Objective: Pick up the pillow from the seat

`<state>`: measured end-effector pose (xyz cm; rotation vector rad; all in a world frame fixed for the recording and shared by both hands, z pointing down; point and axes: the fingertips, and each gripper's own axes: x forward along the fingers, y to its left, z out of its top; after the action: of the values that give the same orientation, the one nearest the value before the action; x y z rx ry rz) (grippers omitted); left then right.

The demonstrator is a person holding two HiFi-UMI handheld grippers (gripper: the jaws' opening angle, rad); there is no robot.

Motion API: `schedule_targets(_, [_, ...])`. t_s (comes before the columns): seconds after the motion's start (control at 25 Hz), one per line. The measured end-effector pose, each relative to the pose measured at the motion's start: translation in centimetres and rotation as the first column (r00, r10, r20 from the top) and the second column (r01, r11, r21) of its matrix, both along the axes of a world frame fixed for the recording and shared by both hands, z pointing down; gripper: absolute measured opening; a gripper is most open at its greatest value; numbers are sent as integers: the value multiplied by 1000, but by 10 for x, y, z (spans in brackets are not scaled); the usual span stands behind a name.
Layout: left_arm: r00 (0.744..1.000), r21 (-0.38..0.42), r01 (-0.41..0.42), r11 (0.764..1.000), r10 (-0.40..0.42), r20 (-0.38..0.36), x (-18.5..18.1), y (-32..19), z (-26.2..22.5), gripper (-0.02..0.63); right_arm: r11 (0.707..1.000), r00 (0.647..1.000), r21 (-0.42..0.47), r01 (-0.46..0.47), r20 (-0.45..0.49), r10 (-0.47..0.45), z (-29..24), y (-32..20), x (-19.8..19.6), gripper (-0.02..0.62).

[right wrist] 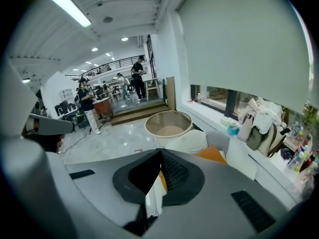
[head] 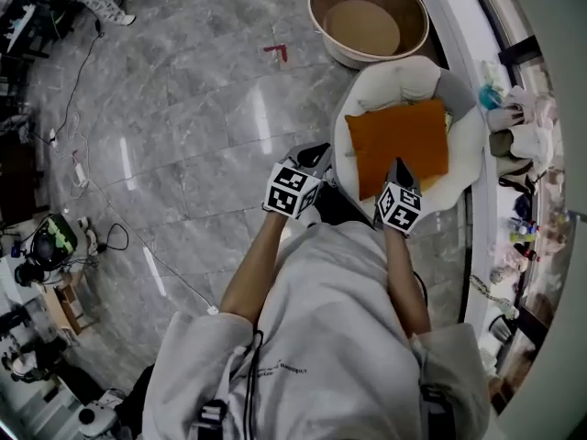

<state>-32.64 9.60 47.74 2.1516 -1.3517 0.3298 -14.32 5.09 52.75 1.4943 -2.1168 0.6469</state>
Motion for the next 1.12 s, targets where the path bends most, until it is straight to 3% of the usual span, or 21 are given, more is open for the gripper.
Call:
schedule_targets(0.32, [975,-32,-217,976,218,42,39,-105,5,9,972,971,-53,-230,48,232,19,-62,44,6])
schedule_targets(0.64, [904,-77,-420,904,424,57,89,-167,25,9,906,903,-67,-418,77,422,33,-87,93,7])
schedule_targets(0.88, [818,-109,-571,814,575,5,133,-194,42,9,845,847,-67,-531,-3,532,34,-65,136,6])
schedule_targets(1.12, [724,-154,-684,713,690,-18,166,-229,69,8,733,744,-138,-665,-37,668,56,-38,157,8])
